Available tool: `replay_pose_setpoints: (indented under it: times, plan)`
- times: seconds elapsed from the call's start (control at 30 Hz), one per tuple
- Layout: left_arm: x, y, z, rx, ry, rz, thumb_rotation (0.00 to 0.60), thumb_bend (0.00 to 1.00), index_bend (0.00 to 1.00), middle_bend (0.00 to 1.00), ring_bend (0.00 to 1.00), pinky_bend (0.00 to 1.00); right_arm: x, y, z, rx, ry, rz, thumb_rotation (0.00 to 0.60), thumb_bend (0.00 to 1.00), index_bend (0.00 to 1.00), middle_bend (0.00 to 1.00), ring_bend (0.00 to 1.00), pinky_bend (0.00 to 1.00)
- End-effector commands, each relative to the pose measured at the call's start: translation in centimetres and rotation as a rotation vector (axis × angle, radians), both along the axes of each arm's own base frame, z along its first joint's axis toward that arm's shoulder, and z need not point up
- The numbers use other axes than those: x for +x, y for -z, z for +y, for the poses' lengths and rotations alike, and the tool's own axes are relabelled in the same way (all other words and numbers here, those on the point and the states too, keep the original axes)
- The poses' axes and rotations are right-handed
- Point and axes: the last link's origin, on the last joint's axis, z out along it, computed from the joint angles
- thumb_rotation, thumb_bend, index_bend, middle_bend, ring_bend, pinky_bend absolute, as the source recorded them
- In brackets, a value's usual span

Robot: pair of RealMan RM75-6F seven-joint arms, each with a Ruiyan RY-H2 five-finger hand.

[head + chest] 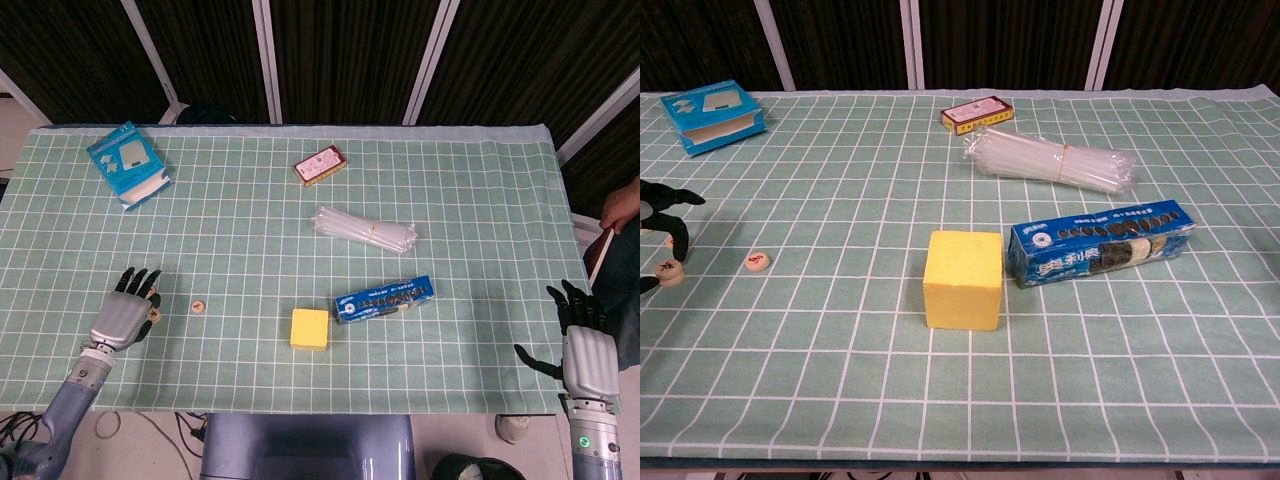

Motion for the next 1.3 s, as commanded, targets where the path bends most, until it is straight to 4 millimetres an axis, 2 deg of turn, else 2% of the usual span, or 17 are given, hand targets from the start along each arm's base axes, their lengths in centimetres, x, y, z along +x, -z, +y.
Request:
replay_pose_setpoints:
  times: [0.03,0.53,1.17,1.3]
  plan:
    - [-0.13,0.02,-0.04,-0.007,-0.006,0.010,0.600,0.32,0.40,0.05,0.00,0.00,-0.01,0.01,-0.01,0.000,0.001,0.000,0.600,0.27,0.12,0.05,0.00,0.00]
    - [0.04,-0.01,-0.12,-0.002,0.010,0.011,0.600,0.29,0.40,0.05,0.00,0.00,0.01,0.03,-0.02,0.000,0.005,-0.003,0.600,0.27,0.12,0.05,0.00,0.00]
    - [0.26,0.16,-0.30,-0.008,0.027,0.009,0.600,0.29,0.46,0.05,0.00,0.00,-0.02,0.07,-0.04,-0.002,0.013,-0.010,0.600,0.27,0.12,0.05,0.00,0.00]
    - [0.34,0.19,-0.25,-0.006,0.031,0.012,0.600,0.29,0.43,0.05,0.00,0.00,-0.02,0.08,-0.06,-0.002,0.015,-0.009,0.600,0.27,0.12,0.05,0.00,0.00]
